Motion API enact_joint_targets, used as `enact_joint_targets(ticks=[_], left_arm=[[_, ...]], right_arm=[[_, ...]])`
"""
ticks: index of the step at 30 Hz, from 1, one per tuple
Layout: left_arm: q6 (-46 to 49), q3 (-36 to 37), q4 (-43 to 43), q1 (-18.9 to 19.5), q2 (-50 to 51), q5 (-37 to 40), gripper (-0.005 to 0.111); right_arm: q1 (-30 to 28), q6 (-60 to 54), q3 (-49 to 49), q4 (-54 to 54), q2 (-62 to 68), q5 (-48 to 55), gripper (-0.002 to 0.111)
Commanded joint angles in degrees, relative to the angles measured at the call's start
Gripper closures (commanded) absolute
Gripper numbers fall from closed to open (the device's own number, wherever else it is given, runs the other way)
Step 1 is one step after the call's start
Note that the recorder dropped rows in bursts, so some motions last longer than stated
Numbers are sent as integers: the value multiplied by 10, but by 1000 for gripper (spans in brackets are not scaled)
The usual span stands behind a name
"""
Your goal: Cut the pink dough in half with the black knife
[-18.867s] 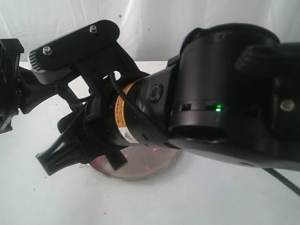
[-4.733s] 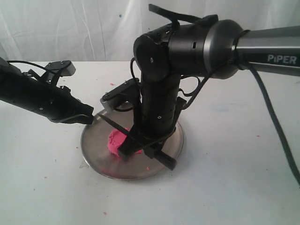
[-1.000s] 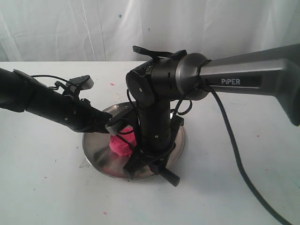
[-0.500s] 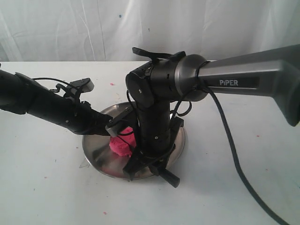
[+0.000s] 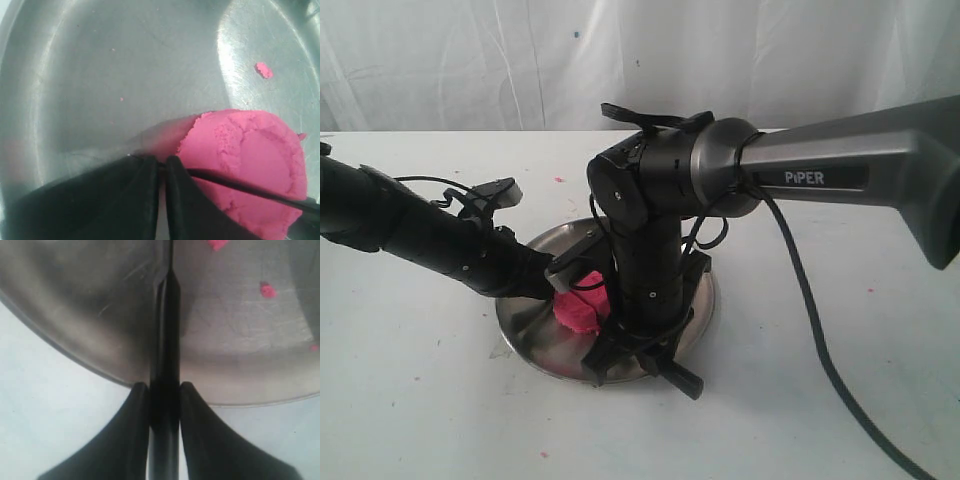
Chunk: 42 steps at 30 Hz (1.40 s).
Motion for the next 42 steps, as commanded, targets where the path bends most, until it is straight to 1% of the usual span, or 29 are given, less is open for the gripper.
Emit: enact_joint_targets(ticks=[1,7,14,20,28,32,36,38,40,42], left_arm=[[2,4,13,-4,11,12,95],[3,4,13,-4,6,10,95],[3,4,13,-3,-29,-3,95],[3,4,18,-3,-45,-4,95],[3,4,18,-3,-48,0,95],[3,4,18,-3,-48,1,95],[3,4,18,-3,-48,1,95],[3,4,18,-3,-48,3,95],[3,4,18,-3,-48,5,95],[3,4,18,-3,-48,10,95]], right_arm=[[0,-10,2,2,9,-11,108],[0,-10,2,2,9,-9,108],[0,-10,2,-6,8,4,108],[0,29,2,-62,-2,4,108],[0,48,2,-88,-3,8,108],[0,39,2,-74,-5,9,108],[0,-21,2,-10,-9,9,108],[0,-23,2,4,-11,9,108],[0,-17,2,2,-12,9,108],[0,9,2,-26,-13,8,108]])
